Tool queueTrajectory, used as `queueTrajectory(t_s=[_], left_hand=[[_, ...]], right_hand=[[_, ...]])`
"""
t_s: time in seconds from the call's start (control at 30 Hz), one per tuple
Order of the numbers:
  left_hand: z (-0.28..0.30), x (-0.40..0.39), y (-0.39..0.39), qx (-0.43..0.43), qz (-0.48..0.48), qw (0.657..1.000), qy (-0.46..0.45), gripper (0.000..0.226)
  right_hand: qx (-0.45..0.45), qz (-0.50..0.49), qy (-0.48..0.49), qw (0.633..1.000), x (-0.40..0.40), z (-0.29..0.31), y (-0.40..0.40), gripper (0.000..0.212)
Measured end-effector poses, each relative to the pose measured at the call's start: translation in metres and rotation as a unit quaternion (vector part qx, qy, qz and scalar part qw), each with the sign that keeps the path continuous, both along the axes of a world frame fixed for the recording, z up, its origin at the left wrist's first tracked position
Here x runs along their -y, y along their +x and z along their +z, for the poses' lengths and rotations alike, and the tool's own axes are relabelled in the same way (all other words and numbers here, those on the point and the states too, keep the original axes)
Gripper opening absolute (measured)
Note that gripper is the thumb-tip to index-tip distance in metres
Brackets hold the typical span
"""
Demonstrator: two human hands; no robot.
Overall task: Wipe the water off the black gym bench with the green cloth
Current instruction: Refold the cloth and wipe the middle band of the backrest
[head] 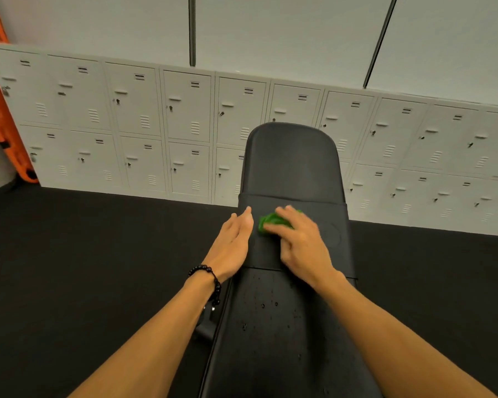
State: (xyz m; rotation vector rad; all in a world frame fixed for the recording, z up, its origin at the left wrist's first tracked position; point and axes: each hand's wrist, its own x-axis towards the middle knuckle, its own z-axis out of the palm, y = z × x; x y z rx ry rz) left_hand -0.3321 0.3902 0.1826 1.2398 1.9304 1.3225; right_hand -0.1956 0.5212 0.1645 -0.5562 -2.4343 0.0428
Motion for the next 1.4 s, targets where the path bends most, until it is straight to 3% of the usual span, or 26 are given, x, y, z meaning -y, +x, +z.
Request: queueTrajectory(t_s=[0.07, 0.17, 0.23, 0.33, 0.43, 0.5, 0.57, 0.63, 0.7, 0.77, 0.83, 1.0, 1.13, 1.2, 1.3, 1.4], left_hand=[[-0.001, -0.004, 0.008, -0.034, 0.016, 0.999, -0.028, 0.055], [0.001, -0.011, 0.021, -0.126, 0.025, 0.990, -0.064, 0.053], [0.005, -0.016, 0.025, -0.140, 0.006, 0.987, -0.077, 0.053], [0.009, -0.023, 0.031, -0.103, -0.012, 0.991, -0.088, 0.053], [0.008, -0.027, 0.035, -0.083, -0.005, 0.992, -0.095, 0.051], [0.006, -0.028, 0.038, -0.085, 0.003, 0.992, -0.097, 0.051], [0.004, -0.029, 0.038, -0.089, 0.009, 0.991, -0.096, 0.050], [0.004, -0.030, 0.037, -0.094, 0.007, 0.991, -0.097, 0.051], [0.003, -0.030, 0.036, -0.090, 0.002, 0.991, -0.096, 0.051], [0.003, -0.030, 0.037, -0.094, -0.001, 0.991, -0.097, 0.053], [0.002, -0.031, 0.037, -0.109, 0.000, 0.989, -0.103, 0.054], [0.001, -0.030, 0.035, -0.135, -0.009, 0.983, -0.120, 0.057], [0.002, -0.031, 0.036, -0.147, -0.013, 0.980, -0.130, 0.058], [0.002, -0.030, 0.036, -0.148, -0.014, 0.980, -0.135, 0.058], [0.001, -0.030, 0.034, -0.150, -0.019, 0.979, -0.134, 0.057], [0.001, -0.031, 0.033, -0.153, -0.021, 0.979, -0.136, 0.058]], right_hand=[[-0.024, -0.074, -0.047, 0.996, 0.015, 0.005, -0.006, 0.058], [0.112, 0.106, 0.029, 0.988, 0.041, -0.005, 0.007, 0.056], [0.137, 0.153, 0.076, 0.976, 0.031, -0.012, 0.033, 0.048], [0.021, 0.025, 0.041, 0.999, -0.004, -0.018, 0.064, 0.048], [-0.093, -0.177, -0.115, 0.973, -0.012, -0.002, 0.049, 0.054], [-0.067, -0.142, -0.099, 0.983, 0.005, 0.003, 0.036, 0.055], [0.001, 0.003, 0.017, 1.000, 0.018, -0.011, 0.043, 0.050], [0.035, 0.067, 0.083, 0.994, 0.013, -0.023, 0.066, 0.045], [-0.022, 0.000, 0.067, 0.998, -0.008, -0.023, 0.081, 0.044], [-0.120, -0.128, -0.030, 0.984, -0.026, -0.016, 0.081, 0.048], [-0.141, -0.185, -0.098, 0.968, -0.024, -0.004, 0.065, 0.050], [-0.045, -0.063, 0.054, 0.996, -0.012, -0.011, 0.068, 0.048], [-0.103, -0.210, -0.075, 0.969, -0.039, 0.004, 0.067, 0.045], [-0.075, -0.204, -0.038, 0.975, -0.034, 0.007, 0.057, 0.038], [-0.029, -0.111, 0.065, 0.991, -0.034, -0.001, 0.065, 0.036], [-0.068, -0.164, 0.007, 0.984, -0.050, 0.009, 0.069, 0.038]])
